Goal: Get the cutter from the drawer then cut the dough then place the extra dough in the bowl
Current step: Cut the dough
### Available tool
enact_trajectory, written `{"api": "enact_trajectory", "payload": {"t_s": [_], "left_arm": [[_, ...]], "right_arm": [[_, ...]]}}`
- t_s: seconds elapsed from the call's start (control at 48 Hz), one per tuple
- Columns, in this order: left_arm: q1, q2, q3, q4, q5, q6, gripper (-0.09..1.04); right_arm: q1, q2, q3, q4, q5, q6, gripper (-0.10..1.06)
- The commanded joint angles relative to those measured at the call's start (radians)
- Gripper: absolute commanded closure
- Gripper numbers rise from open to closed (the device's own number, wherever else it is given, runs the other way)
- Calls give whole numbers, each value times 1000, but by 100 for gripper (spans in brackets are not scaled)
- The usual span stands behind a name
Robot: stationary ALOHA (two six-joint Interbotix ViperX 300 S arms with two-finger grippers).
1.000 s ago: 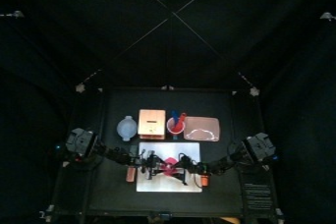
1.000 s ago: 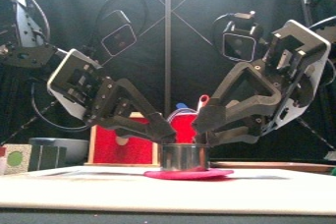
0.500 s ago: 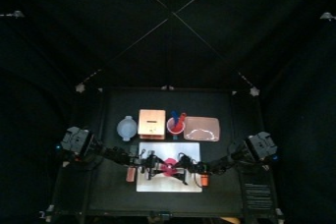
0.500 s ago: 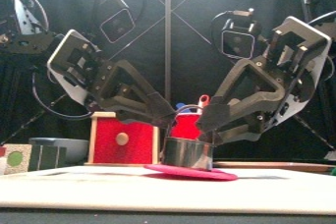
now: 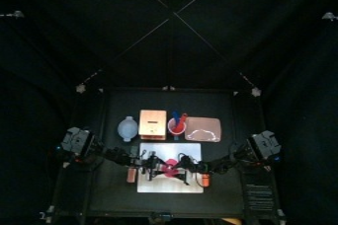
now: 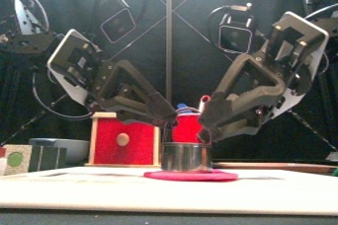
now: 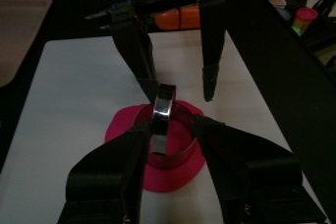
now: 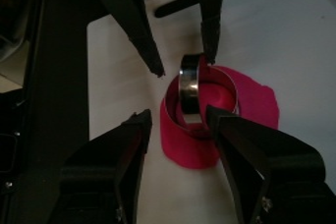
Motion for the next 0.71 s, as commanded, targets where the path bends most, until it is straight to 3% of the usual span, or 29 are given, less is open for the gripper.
{"api": "enact_trajectory", "payload": {"t_s": [0.021,0.292,0.5,0.708], "left_arm": [[5,-38,-8,3,-6,3,17],[32,-72,17,2,-3,37,17],[46,-120,87,-28,-2,57,17],[44,-112,112,-54,-6,58,18]], "right_arm": [[-17,-46,-15,-23,0,2,13],[-91,-49,-43,-89,84,9,13],[-143,-67,-100,-147,276,9,13],[-158,-91,-166,-178,471,15,13]]}}
